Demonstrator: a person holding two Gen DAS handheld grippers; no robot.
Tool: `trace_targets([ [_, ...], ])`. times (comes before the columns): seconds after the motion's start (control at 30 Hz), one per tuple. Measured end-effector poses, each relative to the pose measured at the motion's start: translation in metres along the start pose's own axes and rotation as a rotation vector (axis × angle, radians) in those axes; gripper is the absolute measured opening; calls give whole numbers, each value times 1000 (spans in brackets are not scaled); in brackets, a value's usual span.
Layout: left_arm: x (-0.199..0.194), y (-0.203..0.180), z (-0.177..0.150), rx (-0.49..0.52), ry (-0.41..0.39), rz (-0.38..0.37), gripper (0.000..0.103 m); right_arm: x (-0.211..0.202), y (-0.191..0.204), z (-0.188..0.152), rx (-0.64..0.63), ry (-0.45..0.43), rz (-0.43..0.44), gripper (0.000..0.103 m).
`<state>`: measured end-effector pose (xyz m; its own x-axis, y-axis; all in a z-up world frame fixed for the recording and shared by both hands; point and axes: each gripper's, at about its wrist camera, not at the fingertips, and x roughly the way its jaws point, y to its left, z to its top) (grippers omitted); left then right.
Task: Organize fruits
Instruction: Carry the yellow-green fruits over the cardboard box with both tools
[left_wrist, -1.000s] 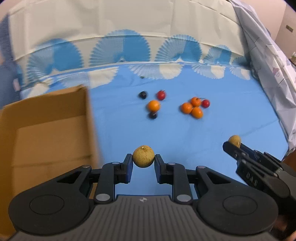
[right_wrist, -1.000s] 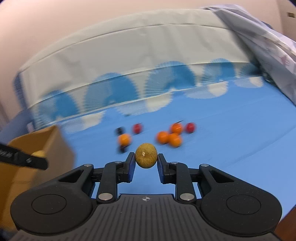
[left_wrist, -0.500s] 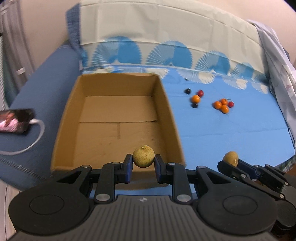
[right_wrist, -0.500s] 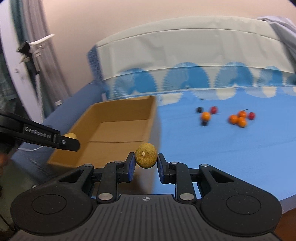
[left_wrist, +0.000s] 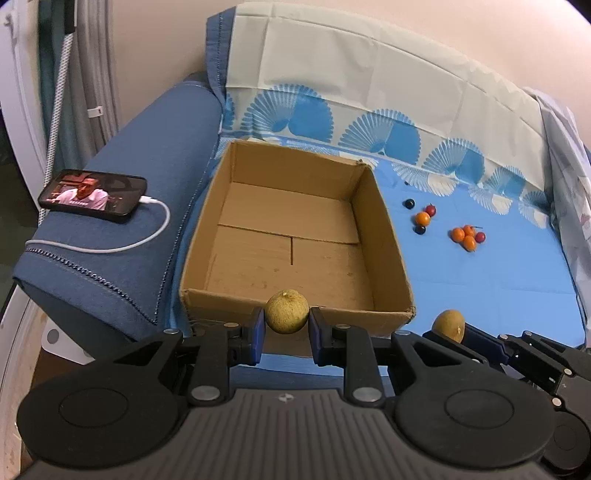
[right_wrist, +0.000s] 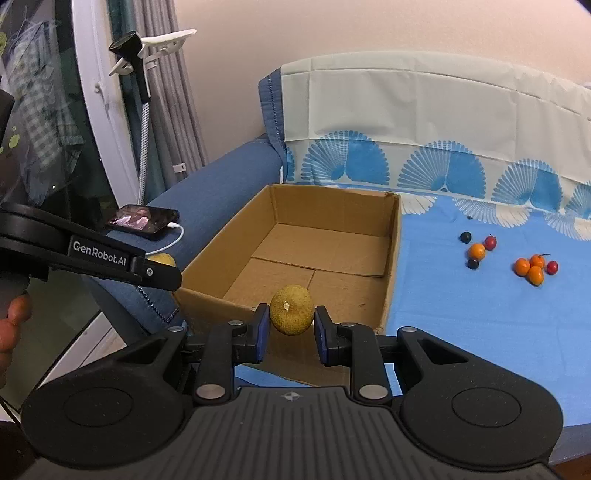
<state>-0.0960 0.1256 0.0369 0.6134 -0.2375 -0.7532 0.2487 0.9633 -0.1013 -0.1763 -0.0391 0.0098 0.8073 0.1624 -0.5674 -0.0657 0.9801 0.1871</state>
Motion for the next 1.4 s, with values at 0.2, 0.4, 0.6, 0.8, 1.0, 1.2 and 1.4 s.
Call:
trace_targets([
  [0.2,-1,8,1,-24,-7,-2,28,0,4,2,-14,5,-12,27],
  [0.4,3,13,3,-38,-2,-2,28,5,4,4,-23,16,-15,27],
  [0.6,11,16,10,-42,5,3,28,14,4,4,-25,30,-13,27],
  [0.8,27,19,23,-45,17,10,28,27,0,10,-17,43,-16,27],
  [1.0,61,18,51,-38,11,30,28,56,-9,27,-31,15,-44,27],
  [1.2,114,14,74,-20,34,49,28,109,-29,44,-9,56,-71,27],
  [1.4,173,16,79,-1,101,83,28,166,-43,42,-14,141,-90,27],
])
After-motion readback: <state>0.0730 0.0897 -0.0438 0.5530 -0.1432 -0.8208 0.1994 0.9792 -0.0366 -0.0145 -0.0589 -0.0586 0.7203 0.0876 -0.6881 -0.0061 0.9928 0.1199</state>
